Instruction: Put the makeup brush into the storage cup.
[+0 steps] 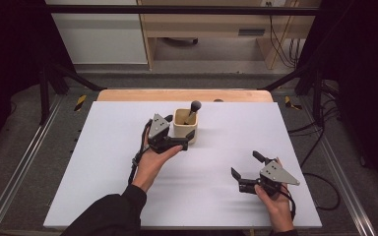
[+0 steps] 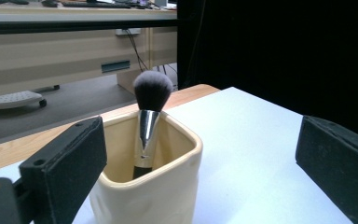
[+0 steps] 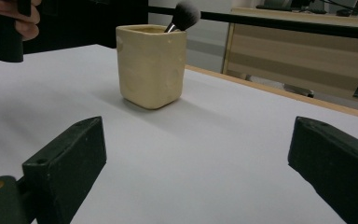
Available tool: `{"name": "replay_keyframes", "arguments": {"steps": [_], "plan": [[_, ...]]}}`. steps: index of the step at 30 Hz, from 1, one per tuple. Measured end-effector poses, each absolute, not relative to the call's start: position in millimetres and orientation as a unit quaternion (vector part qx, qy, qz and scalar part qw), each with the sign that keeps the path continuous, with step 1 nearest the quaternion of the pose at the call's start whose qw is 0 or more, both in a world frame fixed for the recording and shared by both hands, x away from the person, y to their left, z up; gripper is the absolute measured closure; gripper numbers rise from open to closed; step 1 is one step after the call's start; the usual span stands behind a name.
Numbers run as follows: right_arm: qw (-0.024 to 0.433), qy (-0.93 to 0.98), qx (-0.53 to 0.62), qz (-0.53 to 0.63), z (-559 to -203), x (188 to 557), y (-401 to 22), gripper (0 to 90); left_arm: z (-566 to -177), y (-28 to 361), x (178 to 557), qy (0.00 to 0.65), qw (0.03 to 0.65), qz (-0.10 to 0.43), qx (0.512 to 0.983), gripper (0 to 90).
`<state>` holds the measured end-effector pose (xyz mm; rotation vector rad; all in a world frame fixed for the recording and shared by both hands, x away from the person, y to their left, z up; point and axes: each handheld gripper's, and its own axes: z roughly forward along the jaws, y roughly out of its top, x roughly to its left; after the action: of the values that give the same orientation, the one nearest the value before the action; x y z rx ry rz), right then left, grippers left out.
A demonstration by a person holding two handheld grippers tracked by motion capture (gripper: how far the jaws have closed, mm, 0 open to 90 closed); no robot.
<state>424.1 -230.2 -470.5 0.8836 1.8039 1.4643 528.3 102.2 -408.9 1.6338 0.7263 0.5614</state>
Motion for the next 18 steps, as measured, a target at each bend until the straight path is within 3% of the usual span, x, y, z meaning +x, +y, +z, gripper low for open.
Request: {"name": "replay_keyframes", "arguments": {"steps": [18], "plan": [[0.322,0.691,0.333,0.555,-471.4,424.3,-228.7,4.9,-412.3,108.6,518.8,0.289,0.587,0.238,0.718,1.5]]}}
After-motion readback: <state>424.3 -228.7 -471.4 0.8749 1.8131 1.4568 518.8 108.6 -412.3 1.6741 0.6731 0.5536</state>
